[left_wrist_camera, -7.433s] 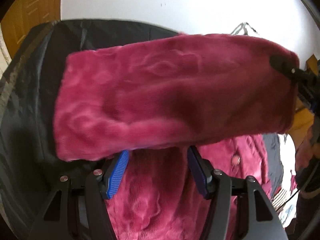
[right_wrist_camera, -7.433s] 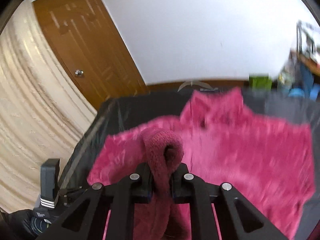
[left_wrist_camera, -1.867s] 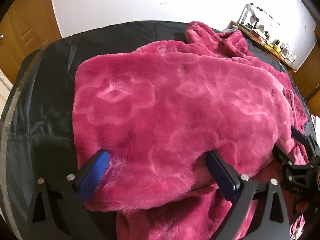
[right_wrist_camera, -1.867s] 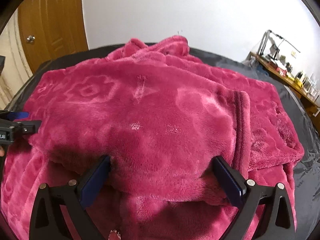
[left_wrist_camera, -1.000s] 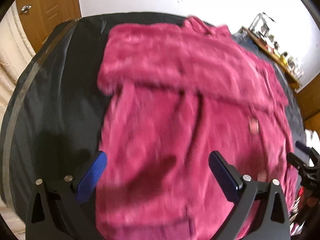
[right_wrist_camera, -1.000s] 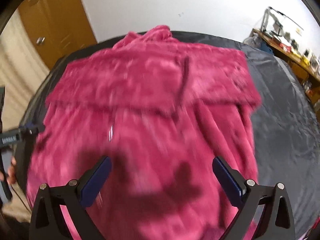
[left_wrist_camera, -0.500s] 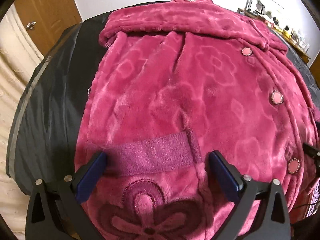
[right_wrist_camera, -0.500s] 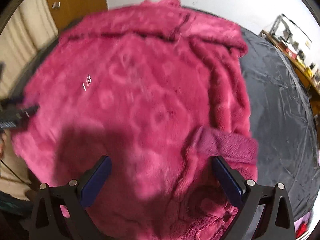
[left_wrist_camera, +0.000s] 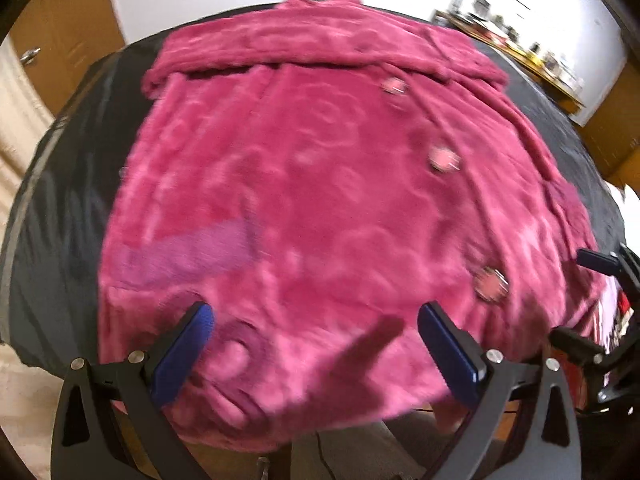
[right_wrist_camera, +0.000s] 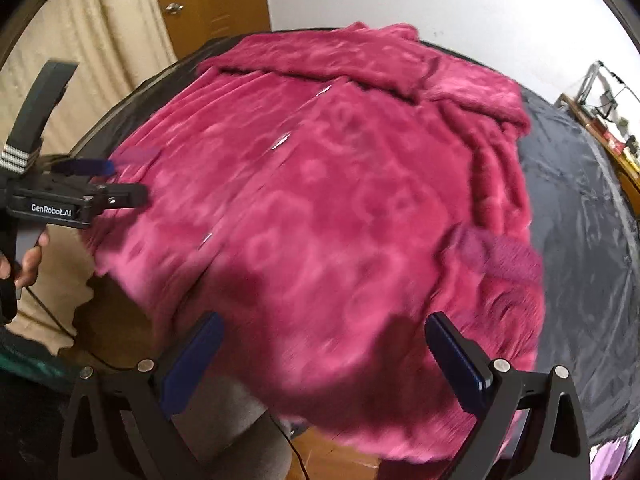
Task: Fold clothes
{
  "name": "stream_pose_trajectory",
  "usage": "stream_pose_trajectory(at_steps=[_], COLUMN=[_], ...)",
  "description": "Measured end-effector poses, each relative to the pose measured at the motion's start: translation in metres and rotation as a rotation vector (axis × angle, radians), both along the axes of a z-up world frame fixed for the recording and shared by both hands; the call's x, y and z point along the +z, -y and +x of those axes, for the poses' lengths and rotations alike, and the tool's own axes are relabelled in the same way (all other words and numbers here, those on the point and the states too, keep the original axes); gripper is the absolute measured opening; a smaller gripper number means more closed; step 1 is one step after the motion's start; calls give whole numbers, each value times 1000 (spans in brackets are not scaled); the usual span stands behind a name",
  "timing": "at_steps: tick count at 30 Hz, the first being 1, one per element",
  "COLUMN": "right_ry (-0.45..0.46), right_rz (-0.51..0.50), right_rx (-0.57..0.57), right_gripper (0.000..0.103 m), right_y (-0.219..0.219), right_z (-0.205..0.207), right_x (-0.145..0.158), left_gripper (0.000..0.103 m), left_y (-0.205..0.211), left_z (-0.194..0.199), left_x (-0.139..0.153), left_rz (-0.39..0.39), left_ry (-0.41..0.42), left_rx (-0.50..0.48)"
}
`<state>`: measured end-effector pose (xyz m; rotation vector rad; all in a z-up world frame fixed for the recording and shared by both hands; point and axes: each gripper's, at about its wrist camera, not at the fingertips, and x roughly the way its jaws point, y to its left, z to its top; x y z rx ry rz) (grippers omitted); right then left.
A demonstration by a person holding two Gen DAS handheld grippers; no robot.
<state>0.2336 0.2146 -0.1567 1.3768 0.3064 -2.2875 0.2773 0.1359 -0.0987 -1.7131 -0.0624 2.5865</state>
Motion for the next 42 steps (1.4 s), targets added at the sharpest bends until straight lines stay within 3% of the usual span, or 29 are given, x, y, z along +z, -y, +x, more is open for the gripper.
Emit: stream_pose_trajectory(at_steps=[7, 13, 18, 21, 23, 29, 31, 32, 34, 35, 42], right_ry=[46, 168, 234, 231, 238, 285, 298, 303, 312, 307, 250], right_rz=[-6, -174, -223, -200, -198, -191, -173, -160, -132, -130, -167], right_rx=[1, 12, 59, 65, 44, -47, -76, -92, -124, -131, -144], right_gripper=[102, 102, 99, 88, 72, 62, 55, 39, 18, 13, 11], right_y=[6, 6, 31, 47, 51, 67, 73, 76, 82, 83, 73], right_z=[25, 43, 53, 53, 50, 36, 34, 33, 31, 33, 59], right_x=[-15, -23, -34, -38, -43, -59, -65, -69, -75, -73, -35], left_gripper=[102, 102, 102, 102, 102, 102, 102, 102, 102, 102, 102], left_y=[-8, -6, 2, 7, 10, 35, 44, 50, 60, 66, 100], left_z=[15, 32, 42, 39, 37, 36, 37, 40, 47, 51, 75], left_x=[-10, -12, -11, -11, -11, 1, 5, 5, 5, 5, 8], left_rz=[-2, -9, -10, -9, -13, -17, -14, -13, -12, -11, 22], left_ry=[36, 52, 74, 81, 85, 72, 66, 69, 74, 77, 73], left_rx=[-3, 12, 28, 31, 29, 1, -4, 2, 13, 20, 98])
